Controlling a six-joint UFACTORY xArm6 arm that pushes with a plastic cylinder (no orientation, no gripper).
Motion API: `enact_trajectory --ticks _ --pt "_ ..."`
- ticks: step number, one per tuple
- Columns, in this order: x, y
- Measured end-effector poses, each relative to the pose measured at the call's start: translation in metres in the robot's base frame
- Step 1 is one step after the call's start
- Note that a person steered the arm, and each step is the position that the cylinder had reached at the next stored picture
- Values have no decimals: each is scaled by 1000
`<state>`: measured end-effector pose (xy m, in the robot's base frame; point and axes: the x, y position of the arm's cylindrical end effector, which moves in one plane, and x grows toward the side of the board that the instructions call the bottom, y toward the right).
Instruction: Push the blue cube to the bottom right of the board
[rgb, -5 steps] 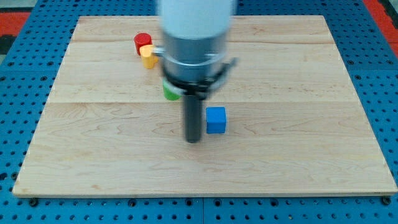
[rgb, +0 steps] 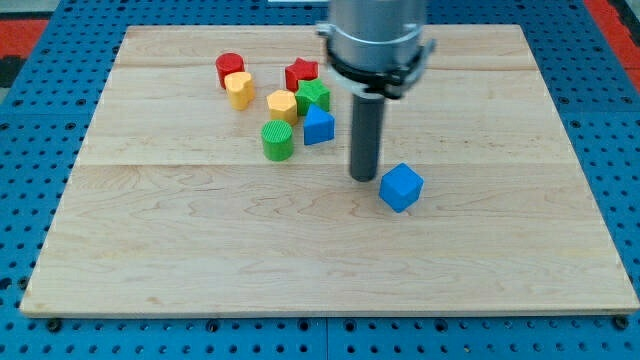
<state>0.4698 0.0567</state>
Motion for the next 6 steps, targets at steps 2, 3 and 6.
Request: enact_trajectory --ticks 2,3,6 --pt "33 56" --pt "-14 38" --pt "44 95"
